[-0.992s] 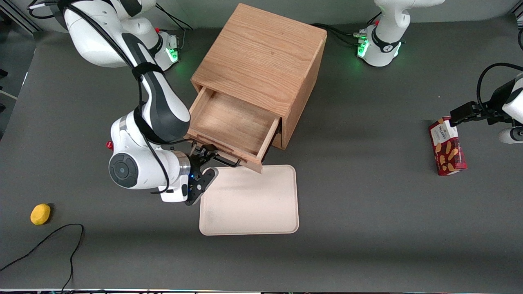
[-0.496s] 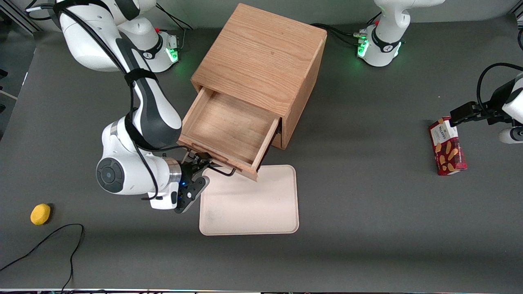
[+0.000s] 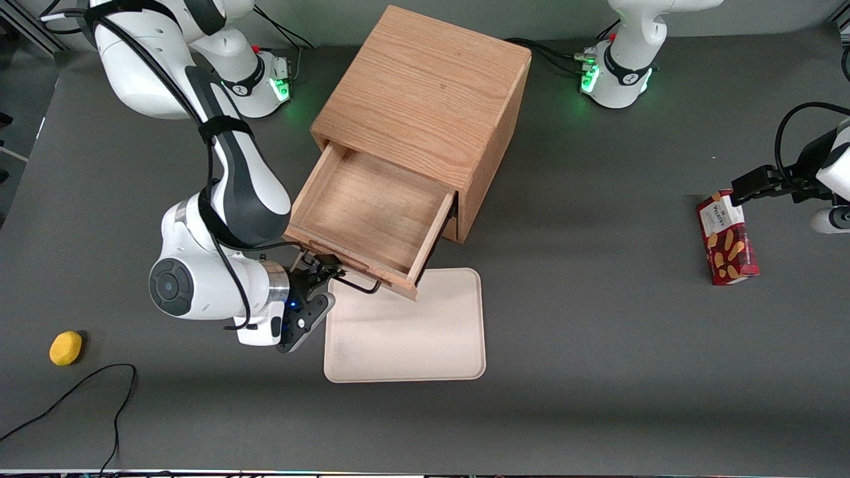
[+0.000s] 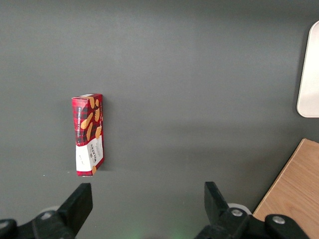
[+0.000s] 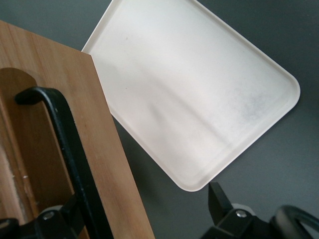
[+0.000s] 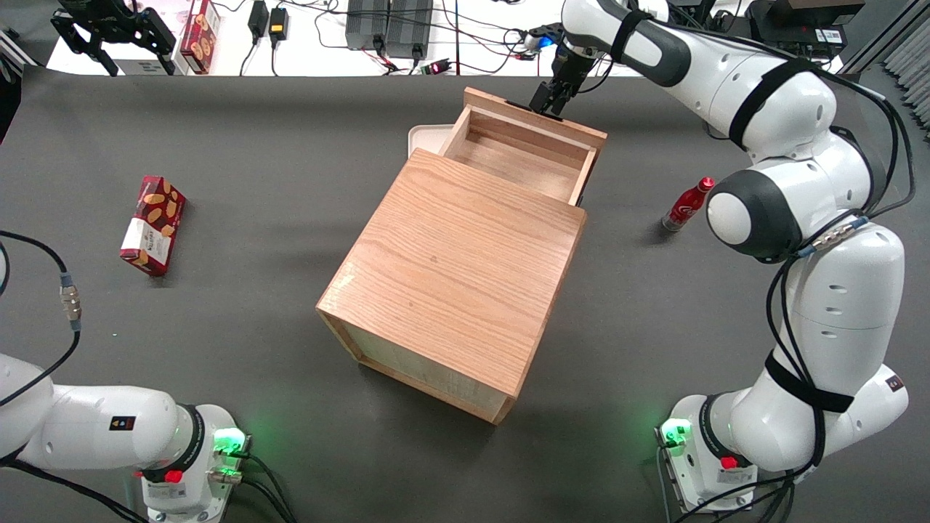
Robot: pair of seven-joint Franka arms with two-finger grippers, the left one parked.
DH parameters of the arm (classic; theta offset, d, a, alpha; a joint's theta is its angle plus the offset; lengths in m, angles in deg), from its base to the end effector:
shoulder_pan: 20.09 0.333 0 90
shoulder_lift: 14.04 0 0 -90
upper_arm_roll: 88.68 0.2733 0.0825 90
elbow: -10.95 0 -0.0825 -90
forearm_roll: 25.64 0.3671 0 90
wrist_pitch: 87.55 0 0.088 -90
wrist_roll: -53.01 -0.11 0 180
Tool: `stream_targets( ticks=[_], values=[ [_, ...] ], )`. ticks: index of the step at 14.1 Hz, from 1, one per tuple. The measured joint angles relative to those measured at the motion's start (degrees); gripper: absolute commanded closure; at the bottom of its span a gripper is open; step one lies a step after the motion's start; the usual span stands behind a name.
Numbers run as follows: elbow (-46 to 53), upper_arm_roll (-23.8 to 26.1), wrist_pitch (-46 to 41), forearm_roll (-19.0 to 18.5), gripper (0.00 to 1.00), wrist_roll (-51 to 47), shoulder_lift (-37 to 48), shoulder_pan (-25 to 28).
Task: Open upper drawer
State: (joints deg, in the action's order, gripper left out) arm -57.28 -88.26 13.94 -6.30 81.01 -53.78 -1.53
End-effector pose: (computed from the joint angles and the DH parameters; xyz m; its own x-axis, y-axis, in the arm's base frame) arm 0.6426 0.2514 0.3414 0.7481 0.6623 0.0406 0.6336 -0.6948 -0.3402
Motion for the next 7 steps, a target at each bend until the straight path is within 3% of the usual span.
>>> stream_targets(
  ticks=[7],
  values=[
    [0.0,0.0,3.2,0.0,0.00,0.0,-0.3,-1.0]
  ],
)
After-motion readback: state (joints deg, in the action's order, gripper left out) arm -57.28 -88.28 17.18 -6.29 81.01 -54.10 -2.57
